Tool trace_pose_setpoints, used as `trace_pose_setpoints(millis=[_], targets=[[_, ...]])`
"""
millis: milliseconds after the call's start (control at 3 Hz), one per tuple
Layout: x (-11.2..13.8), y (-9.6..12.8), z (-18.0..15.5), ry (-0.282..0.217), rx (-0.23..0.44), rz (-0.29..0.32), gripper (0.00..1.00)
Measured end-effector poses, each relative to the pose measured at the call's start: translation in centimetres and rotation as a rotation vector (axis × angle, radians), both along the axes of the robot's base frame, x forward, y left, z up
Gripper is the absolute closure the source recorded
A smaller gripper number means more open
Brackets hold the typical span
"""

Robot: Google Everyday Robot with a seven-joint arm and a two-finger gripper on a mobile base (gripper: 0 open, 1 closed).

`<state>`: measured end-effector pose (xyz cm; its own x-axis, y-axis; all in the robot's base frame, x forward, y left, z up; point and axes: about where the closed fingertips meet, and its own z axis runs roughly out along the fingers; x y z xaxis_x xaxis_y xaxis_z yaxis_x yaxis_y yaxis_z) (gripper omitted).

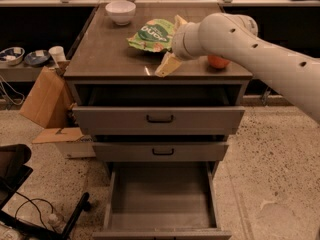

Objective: Place green rice chip bag into bottom drawer

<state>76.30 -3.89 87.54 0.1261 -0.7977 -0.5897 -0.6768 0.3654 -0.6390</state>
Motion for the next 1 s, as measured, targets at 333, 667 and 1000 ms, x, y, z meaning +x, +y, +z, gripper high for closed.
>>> trace_pose_setpoints(millis=[333, 667, 1000], targets=[[1.5, 1.2, -0.8, -0.007, 0.039, 0.011, 0.00], [1.6, 1.2, -0.8, -0.007, 0.041, 0.011, 0.00], [2.6, 1.0, -0.2, -0.029, 0.041, 0.004, 0.00]])
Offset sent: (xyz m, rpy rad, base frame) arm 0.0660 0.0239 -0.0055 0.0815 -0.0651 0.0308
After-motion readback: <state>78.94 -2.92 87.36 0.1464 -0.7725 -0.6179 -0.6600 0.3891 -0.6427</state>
